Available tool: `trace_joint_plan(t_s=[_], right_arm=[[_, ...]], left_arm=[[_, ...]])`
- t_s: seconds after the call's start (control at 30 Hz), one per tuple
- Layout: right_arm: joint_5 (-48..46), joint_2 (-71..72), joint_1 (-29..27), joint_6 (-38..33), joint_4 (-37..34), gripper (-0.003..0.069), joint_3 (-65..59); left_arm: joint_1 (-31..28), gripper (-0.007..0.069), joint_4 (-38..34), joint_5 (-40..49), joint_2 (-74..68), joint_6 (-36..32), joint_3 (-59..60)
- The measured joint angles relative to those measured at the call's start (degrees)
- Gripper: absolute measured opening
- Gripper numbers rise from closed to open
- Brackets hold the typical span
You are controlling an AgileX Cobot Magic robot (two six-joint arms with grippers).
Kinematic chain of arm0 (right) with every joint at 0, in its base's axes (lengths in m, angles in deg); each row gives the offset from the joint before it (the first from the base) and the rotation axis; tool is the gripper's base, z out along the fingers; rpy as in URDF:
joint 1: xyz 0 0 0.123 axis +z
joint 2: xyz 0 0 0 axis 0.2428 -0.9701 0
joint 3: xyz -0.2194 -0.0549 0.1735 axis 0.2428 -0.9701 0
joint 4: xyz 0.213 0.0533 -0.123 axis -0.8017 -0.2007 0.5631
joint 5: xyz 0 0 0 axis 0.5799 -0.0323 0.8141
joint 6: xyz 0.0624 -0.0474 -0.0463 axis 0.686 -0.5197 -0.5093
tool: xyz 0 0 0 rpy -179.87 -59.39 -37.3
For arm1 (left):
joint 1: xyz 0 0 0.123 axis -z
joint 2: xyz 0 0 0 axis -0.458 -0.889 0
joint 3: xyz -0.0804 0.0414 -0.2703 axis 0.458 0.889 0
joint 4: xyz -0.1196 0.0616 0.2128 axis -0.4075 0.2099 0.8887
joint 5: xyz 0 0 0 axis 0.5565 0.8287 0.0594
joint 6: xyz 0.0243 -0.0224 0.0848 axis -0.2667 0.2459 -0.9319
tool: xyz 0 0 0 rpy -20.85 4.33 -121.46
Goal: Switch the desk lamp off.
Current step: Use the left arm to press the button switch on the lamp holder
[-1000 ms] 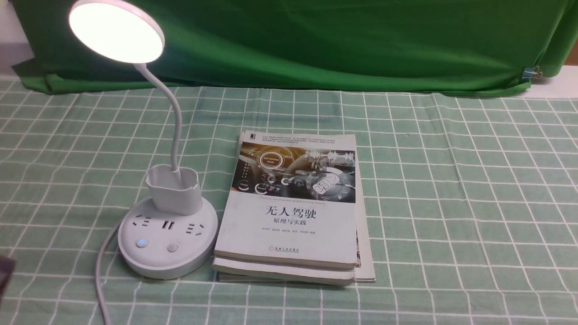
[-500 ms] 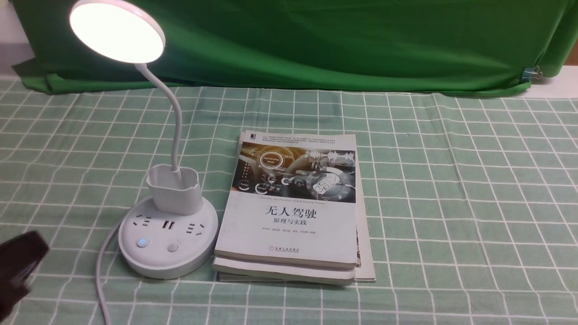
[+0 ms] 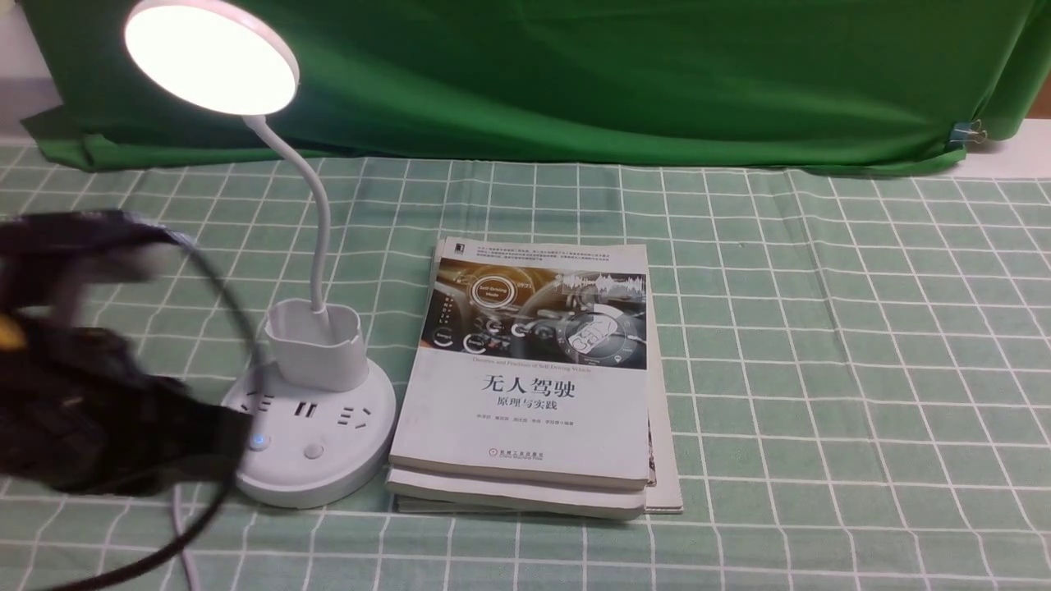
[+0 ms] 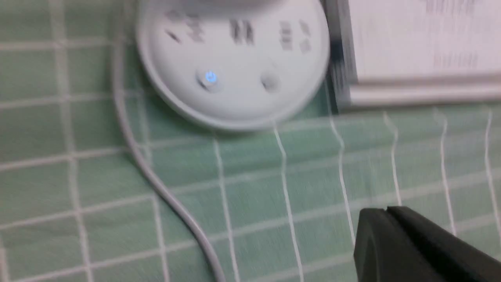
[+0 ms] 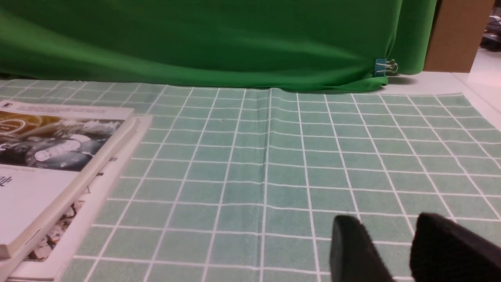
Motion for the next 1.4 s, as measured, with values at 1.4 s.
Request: trace_joint_plan(t_s=[1.4], right_arm=[[0.00,0.00,0.00,0.00,0.00,0.0242,0.00]], left_arm=[[7.95,0.0003,14.83,-2.14,-35.69,4.45,-15.69]])
